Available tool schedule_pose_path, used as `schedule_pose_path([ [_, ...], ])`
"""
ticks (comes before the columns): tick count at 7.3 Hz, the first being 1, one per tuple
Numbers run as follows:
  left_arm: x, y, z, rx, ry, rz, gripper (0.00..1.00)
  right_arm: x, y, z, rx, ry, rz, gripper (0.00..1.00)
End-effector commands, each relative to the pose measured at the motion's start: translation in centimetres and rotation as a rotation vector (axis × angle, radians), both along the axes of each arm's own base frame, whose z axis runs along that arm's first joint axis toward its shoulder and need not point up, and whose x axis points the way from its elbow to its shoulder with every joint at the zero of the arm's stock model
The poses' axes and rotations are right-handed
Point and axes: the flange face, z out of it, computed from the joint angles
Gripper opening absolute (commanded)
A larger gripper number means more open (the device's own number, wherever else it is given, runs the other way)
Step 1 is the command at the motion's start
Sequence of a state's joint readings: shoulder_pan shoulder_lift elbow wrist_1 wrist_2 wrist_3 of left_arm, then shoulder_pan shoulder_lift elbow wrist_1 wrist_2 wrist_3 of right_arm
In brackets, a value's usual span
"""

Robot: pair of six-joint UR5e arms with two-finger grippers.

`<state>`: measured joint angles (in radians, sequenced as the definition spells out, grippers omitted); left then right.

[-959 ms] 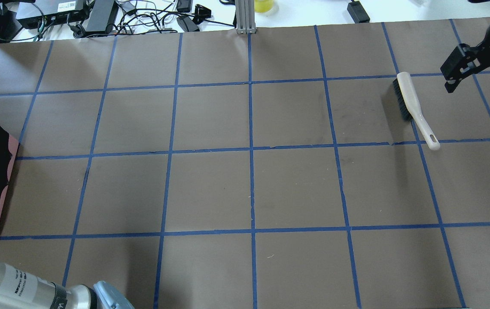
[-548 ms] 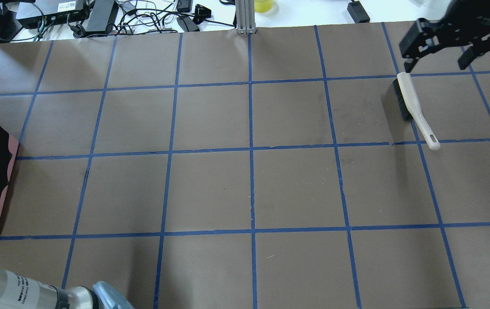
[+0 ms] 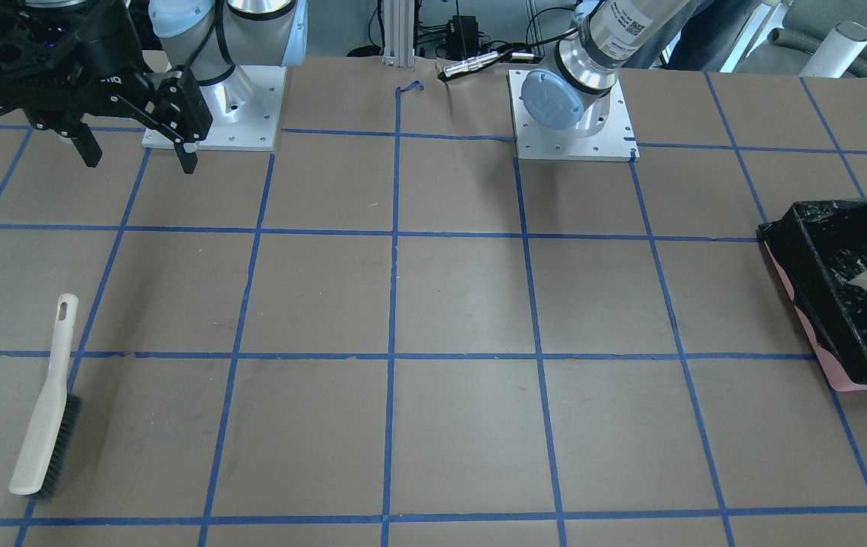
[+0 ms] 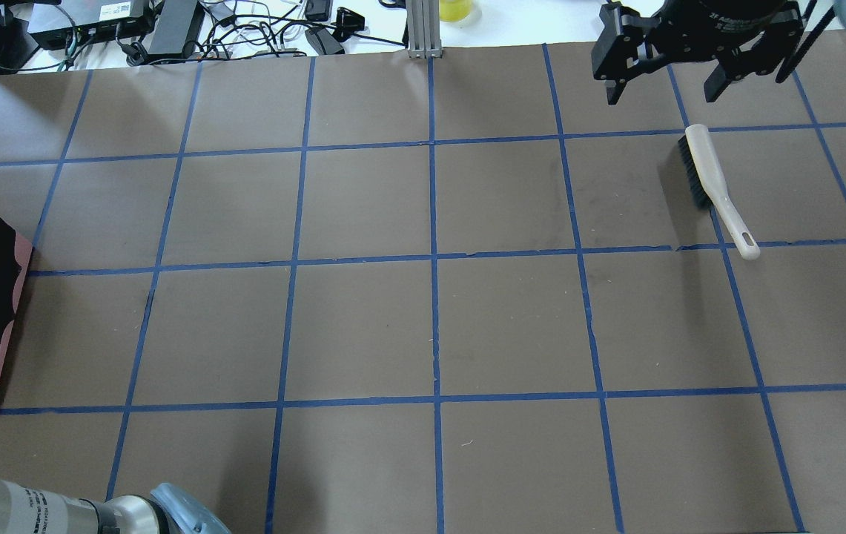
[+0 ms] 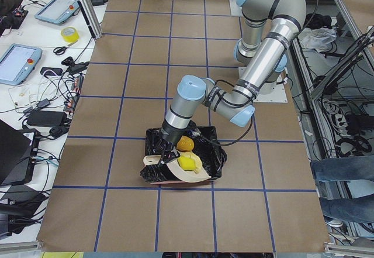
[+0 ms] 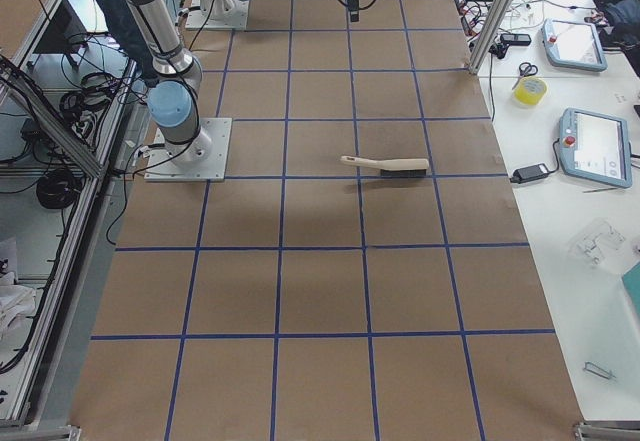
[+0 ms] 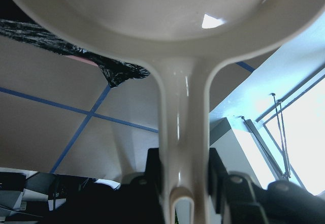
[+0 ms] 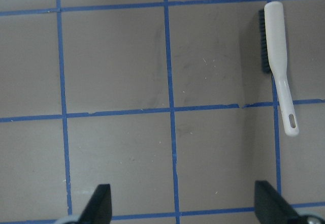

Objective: Sweep and dump trash into bin

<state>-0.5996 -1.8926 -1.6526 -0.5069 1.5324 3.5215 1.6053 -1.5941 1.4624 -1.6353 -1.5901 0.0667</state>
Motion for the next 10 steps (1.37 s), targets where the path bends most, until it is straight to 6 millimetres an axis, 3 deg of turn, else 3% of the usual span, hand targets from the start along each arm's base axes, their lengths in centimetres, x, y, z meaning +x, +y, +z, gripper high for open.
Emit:
schedule_pose_path([
  [1, -1.9, 1.4, 1.7, -0.028, -0.035, -0.002, 0.17, 0.4, 1.2, -3.7, 0.03, -0.015, 0.058, 1.0],
  [3, -2.8, 2.1, 3.3, -0.057, -0.079, -0.002, 0.17, 0.6, 3.0, -2.7, -0.017, -0.039, 0.06, 1.0],
  [5, -4.2, 3.1, 2.0, -0.094, -0.135, 0.0, 0.16, 0.6, 3.1, -2.5, -0.024, -0.043, 0.062, 1.0],
  [7, -4.5, 3.2, 2.8, -0.102, -0.143, -0.004, 0.16, 0.6, 3.0, -2.5, -0.025, -0.036, 0.07, 1.0],
  [8, -4.3, 2.9, 3.6, -0.087, -0.124, -0.003, 0.06, 0.6, 3.1, -2.5, -0.024, -0.039, 0.071, 1.0],
  [9, -3.7, 1.8, 5.1, -0.055, -0.076, -0.012, 0.05, 0.6, 3.1, -2.5, -0.025, -0.039, 0.071, 1.0],
  [10, -3.2, 0.0, 8.2, -0.031, -0.009, -0.007, 0.0, 0.6, 3.1, -2.4, -0.027, -0.039, 0.072, 1.0],
])
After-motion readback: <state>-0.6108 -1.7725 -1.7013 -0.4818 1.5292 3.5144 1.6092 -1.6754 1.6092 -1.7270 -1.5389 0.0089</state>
